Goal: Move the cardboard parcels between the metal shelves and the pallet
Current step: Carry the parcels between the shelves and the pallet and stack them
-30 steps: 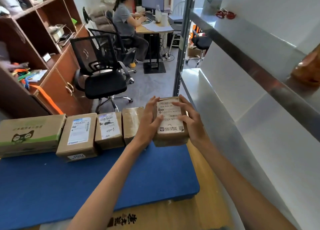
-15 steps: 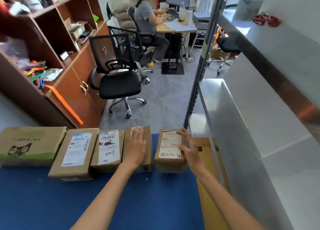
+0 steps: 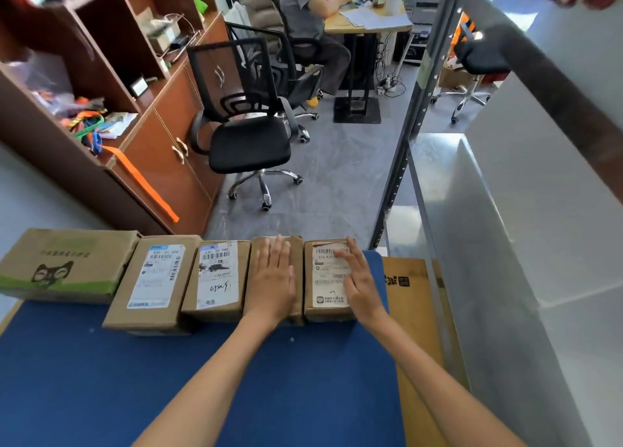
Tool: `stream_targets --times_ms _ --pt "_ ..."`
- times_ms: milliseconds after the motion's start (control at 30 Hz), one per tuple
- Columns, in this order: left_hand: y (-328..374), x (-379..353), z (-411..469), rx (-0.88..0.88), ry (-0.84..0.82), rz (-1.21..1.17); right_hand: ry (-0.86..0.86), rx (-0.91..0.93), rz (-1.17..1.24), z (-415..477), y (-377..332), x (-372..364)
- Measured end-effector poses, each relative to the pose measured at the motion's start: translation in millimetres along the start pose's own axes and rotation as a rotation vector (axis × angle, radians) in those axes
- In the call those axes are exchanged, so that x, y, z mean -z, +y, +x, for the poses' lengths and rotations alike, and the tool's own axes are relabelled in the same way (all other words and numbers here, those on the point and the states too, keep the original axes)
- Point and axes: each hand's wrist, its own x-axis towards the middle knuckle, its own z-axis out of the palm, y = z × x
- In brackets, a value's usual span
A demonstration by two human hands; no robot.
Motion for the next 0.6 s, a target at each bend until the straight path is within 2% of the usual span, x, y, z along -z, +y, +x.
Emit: stream_targets --times_ms 100,233,300,433,533,600 --pt "0.9 0.7 -2.2 0.022 -0.034 0.020 -0.022 0.001 -0.182 -0.1 -4.1 0.4" --pt "5.0 11.5 0.2 0.013 -0.084 0.040 -0.134 -0.035 -0.581 0.2 -20.9 7.7" --pt "2.9 22.5 0.3 -0.009 -0.125 -0.009 -0.109 -0.030 -0.731 -5.8 -33.5 10.3" --pt "-3.6 47.9 -5.3 -0.124 -0.047 -0.090 0.074 -0.010 -0.707 -38.3 -56.9 19.2" --pt "1.2 64.8 -13.2 -0.270 -0.007 -0.101 0.227 -0.102 -0.595 -72.4 -74.2 26.9" --pt "8.8 77.1 -20.0 -0.376 0.014 -0.149 0.327 -0.113 -0.617 -95.5 -82.7 28.4"
